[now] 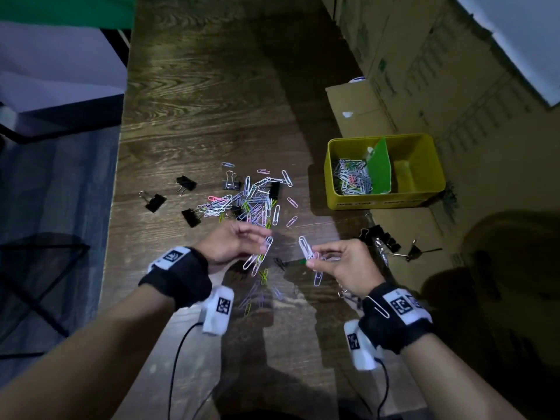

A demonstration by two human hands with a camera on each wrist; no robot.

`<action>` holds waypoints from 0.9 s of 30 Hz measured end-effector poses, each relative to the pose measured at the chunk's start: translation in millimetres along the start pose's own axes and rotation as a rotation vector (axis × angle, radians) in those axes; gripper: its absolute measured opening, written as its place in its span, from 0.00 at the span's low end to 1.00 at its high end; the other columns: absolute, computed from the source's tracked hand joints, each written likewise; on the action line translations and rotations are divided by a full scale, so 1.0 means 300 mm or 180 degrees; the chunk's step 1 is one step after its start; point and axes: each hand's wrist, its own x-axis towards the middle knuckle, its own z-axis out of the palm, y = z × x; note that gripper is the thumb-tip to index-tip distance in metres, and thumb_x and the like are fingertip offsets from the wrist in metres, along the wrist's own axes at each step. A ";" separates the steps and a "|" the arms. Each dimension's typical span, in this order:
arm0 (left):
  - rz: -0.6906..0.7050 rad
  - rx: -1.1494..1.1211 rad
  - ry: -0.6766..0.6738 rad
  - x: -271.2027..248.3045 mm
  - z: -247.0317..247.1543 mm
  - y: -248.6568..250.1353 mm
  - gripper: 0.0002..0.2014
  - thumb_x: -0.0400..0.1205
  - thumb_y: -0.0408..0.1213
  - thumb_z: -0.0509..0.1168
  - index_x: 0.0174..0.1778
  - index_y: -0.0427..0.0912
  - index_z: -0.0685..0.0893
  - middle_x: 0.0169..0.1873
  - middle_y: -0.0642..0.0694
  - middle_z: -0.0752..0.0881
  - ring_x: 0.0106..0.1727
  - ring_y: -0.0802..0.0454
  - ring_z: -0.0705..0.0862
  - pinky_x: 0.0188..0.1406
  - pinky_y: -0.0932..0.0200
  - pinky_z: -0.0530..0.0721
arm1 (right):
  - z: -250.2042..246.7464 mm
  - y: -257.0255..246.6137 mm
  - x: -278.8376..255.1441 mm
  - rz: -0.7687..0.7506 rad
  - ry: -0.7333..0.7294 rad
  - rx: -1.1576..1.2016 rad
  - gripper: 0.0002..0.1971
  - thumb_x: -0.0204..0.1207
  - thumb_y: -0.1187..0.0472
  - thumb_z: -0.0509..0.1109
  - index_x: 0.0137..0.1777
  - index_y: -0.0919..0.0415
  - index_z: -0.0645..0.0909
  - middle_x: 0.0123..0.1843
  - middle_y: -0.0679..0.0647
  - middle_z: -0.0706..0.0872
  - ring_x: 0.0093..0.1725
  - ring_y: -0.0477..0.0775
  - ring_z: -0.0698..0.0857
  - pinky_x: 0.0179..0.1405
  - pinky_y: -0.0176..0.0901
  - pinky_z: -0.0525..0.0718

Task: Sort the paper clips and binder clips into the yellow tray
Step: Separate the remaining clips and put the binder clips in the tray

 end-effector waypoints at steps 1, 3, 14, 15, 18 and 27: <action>0.0109 -0.0046 -0.0051 0.017 0.016 0.052 0.17 0.70 0.16 0.69 0.49 0.38 0.86 0.31 0.49 0.89 0.33 0.58 0.86 0.39 0.67 0.86 | -0.030 -0.021 -0.004 -0.0057 0.0061 0.0123 0.14 0.60 0.64 0.84 0.41 0.46 0.88 0.38 0.52 0.91 0.35 0.46 0.84 0.42 0.43 0.88; 0.0304 -0.0094 -0.0126 0.067 0.056 0.156 0.17 0.70 0.17 0.69 0.49 0.40 0.87 0.32 0.49 0.89 0.33 0.58 0.87 0.39 0.67 0.85 | -0.092 -0.061 -0.005 -0.0167 0.0174 0.0318 0.13 0.59 0.64 0.84 0.38 0.44 0.89 0.36 0.47 0.91 0.36 0.48 0.84 0.41 0.41 0.85; 0.1008 0.0396 0.0361 0.394 0.374 0.480 0.17 0.70 0.20 0.73 0.55 0.34 0.85 0.34 0.45 0.85 0.36 0.52 0.84 0.41 0.58 0.86 | -0.382 -0.274 0.120 -0.0821 0.0925 0.0336 0.15 0.62 0.65 0.81 0.48 0.52 0.86 0.39 0.42 0.89 0.36 0.37 0.88 0.36 0.28 0.85; 0.1058 0.0831 0.0352 0.415 0.387 0.466 0.16 0.70 0.22 0.73 0.53 0.36 0.86 0.36 0.45 0.85 0.38 0.50 0.84 0.42 0.59 0.84 | -0.399 -0.282 0.143 -0.0845 0.0972 0.0148 0.16 0.64 0.64 0.81 0.51 0.52 0.85 0.42 0.44 0.89 0.38 0.37 0.88 0.37 0.28 0.85; 0.1189 0.2437 0.0367 0.437 0.404 0.412 0.13 0.73 0.31 0.72 0.53 0.43 0.87 0.45 0.43 0.89 0.47 0.48 0.86 0.46 0.64 0.80 | -0.434 -0.287 0.233 -0.0730 0.1074 -0.0302 0.17 0.66 0.60 0.80 0.56 0.53 0.85 0.46 0.46 0.88 0.43 0.40 0.87 0.45 0.33 0.84; 0.1520 0.1059 0.0948 0.375 0.328 0.332 0.11 0.78 0.26 0.65 0.41 0.46 0.88 0.39 0.47 0.90 0.43 0.53 0.89 0.52 0.53 0.87 | -0.370 -0.222 0.437 -0.0289 0.0988 -0.1539 0.16 0.70 0.63 0.77 0.59 0.63 0.84 0.53 0.57 0.87 0.48 0.50 0.84 0.51 0.39 0.82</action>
